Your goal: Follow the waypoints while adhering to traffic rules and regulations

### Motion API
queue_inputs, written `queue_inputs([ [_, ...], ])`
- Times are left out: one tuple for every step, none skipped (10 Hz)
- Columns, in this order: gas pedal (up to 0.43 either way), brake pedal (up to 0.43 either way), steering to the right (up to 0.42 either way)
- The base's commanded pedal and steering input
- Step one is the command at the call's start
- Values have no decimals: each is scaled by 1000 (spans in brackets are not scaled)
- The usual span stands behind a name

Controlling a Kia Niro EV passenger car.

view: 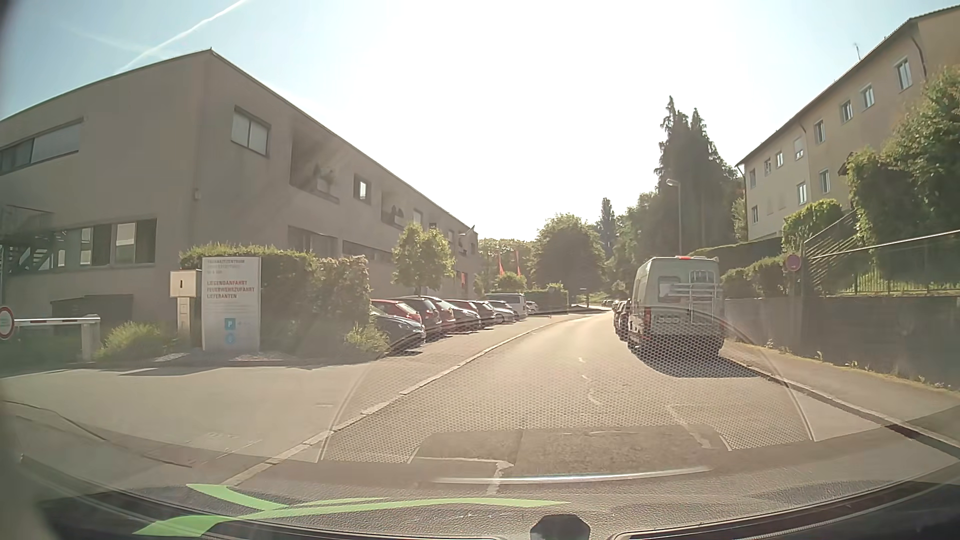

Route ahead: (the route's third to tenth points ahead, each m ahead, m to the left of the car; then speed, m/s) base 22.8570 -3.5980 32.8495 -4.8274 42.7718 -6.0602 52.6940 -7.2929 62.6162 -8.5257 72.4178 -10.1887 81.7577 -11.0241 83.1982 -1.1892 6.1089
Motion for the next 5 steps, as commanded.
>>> queue_inputs([
  [67,0,-2],
  [67,0,1],
  [67,0,3],
  [67,0,6],
  [67,0,11],
])
